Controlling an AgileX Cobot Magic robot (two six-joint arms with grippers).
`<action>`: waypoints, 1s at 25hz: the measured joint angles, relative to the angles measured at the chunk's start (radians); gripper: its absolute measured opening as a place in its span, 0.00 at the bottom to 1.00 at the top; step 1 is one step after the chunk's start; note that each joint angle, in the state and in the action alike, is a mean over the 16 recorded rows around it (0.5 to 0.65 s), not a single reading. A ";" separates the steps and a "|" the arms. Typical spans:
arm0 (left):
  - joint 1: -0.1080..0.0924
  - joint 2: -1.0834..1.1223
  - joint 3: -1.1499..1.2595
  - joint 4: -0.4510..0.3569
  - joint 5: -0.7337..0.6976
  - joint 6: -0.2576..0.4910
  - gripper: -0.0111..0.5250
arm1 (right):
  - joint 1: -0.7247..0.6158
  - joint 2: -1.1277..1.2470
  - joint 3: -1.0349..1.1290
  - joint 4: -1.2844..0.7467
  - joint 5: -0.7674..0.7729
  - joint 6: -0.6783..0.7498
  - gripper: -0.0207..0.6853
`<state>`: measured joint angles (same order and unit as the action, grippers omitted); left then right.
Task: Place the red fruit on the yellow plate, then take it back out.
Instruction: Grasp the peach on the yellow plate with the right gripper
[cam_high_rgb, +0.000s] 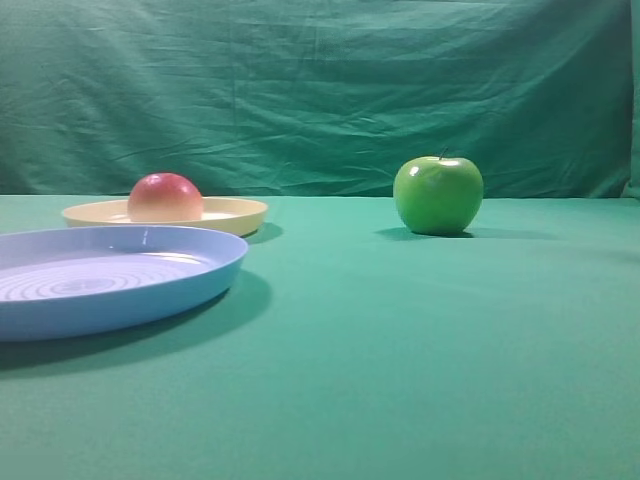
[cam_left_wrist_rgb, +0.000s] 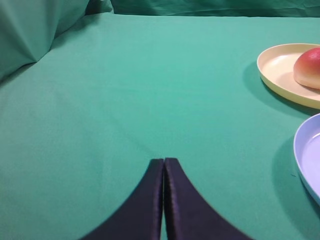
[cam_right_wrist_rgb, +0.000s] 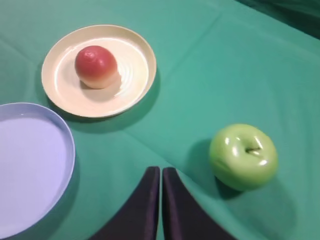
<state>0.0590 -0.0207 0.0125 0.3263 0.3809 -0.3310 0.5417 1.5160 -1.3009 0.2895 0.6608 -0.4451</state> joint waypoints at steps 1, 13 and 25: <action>0.000 0.000 0.000 0.000 0.000 0.000 0.02 | 0.011 0.051 -0.050 0.006 0.016 -0.009 0.03; 0.000 0.000 0.000 0.000 0.000 0.000 0.02 | 0.113 0.565 -0.581 0.119 0.075 -0.147 0.06; 0.000 0.000 0.000 0.000 0.000 0.000 0.02 | 0.186 0.842 -0.787 0.224 -0.078 -0.294 0.63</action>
<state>0.0590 -0.0207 0.0125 0.3263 0.3809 -0.3310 0.7278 2.3581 -2.0876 0.5134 0.5827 -0.7394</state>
